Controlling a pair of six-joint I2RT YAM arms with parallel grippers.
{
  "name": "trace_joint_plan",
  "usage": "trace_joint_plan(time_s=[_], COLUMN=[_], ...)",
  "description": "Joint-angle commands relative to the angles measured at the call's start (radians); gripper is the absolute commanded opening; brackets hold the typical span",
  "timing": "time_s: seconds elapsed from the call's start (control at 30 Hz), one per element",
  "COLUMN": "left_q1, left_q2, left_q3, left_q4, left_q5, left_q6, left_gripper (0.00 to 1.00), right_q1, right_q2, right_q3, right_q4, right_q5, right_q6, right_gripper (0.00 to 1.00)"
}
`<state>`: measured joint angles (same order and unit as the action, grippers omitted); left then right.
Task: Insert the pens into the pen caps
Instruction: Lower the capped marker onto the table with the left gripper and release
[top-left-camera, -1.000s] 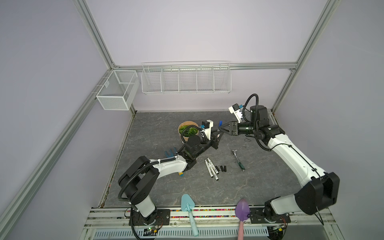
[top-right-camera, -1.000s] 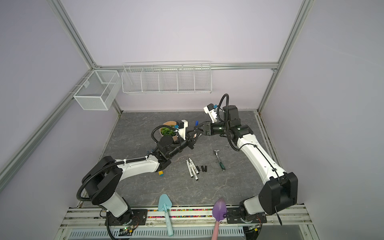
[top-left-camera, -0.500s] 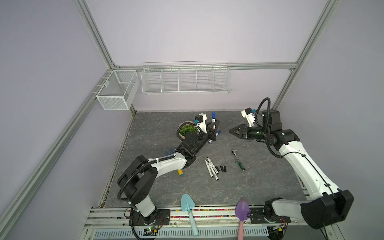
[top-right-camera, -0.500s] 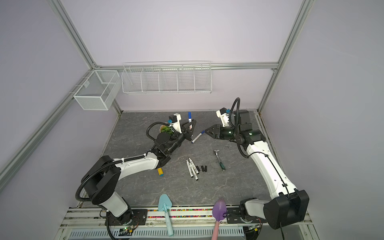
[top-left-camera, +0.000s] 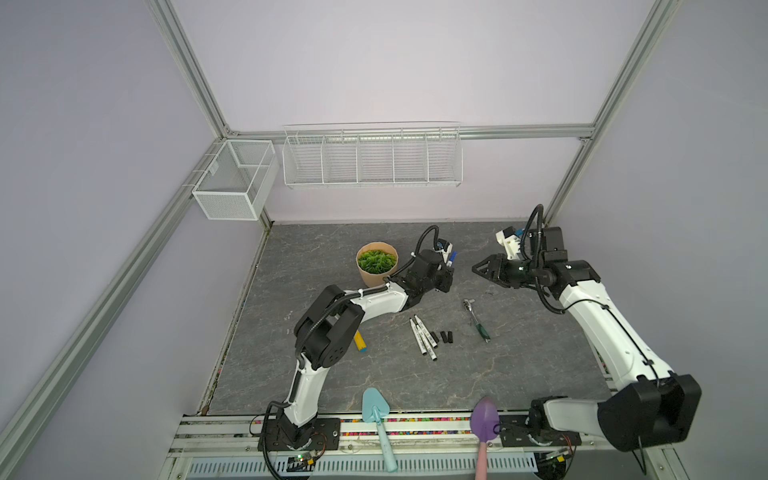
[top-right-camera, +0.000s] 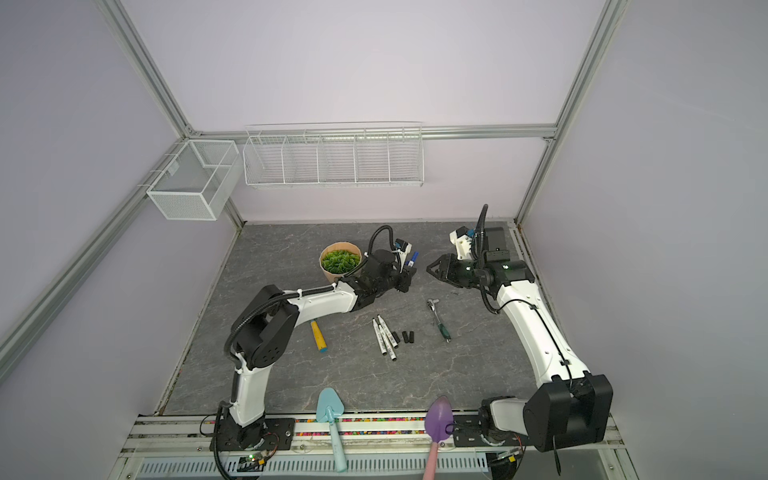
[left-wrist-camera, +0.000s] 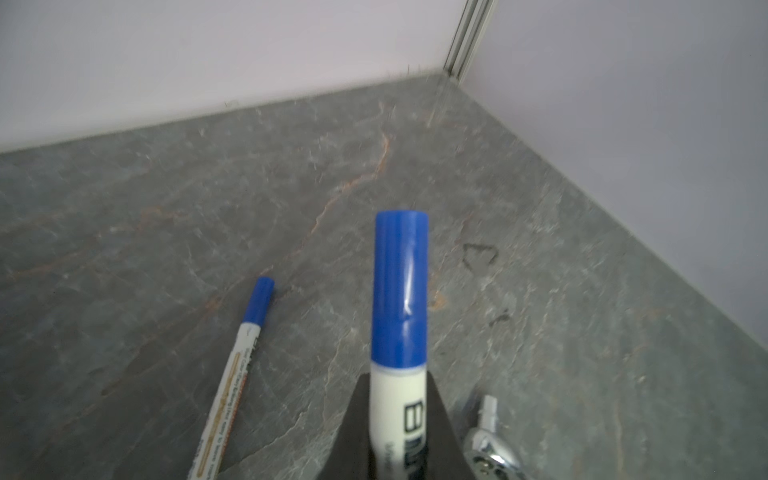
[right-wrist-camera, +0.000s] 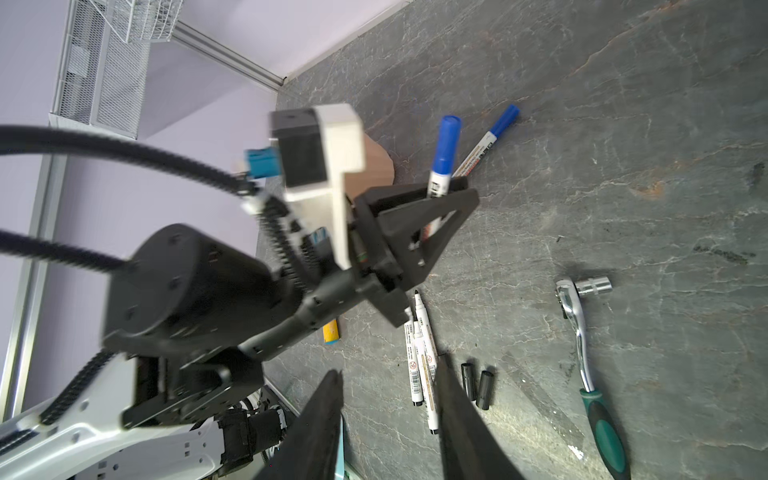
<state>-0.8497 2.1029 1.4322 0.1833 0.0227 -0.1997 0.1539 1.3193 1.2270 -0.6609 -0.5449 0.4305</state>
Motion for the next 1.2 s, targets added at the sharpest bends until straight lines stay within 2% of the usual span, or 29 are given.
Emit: trace_joint_plan(time_s=[0.0,0.23,0.6,0.97,1.17], left_q1=[-0.003,-0.002,-0.001,0.011,0.015], left_q2=[0.033,0.133,0.227,0.265,0.269], left_q3=[0.059,0.145,0.244,0.276,0.295], left_q4=[-0.088,-0.169,-0.269,-0.297,-0.312], left_q5=[-0.025,-0.050,-0.061,-0.052,-0.053], left_q6=[0.055,0.079,0.083,0.075,0.074], left_gripper=[0.00,0.00,0.15,0.23,0.23], right_q1=[0.001,0.001,0.002,0.000,0.000], right_q2=[-0.001,0.002,-0.006,-0.014,-0.016], right_q3=[-0.017,-0.021,-0.033,-0.047,-0.049], right_q4=[-0.019,-0.025,-0.025,-0.027,-0.027], right_q5=[0.008,0.005,0.007,0.006,0.005], right_q6=[-0.002,-0.014,-0.015,-0.019,-0.021], right_gripper=[0.40,0.39,0.38,0.37,0.36])
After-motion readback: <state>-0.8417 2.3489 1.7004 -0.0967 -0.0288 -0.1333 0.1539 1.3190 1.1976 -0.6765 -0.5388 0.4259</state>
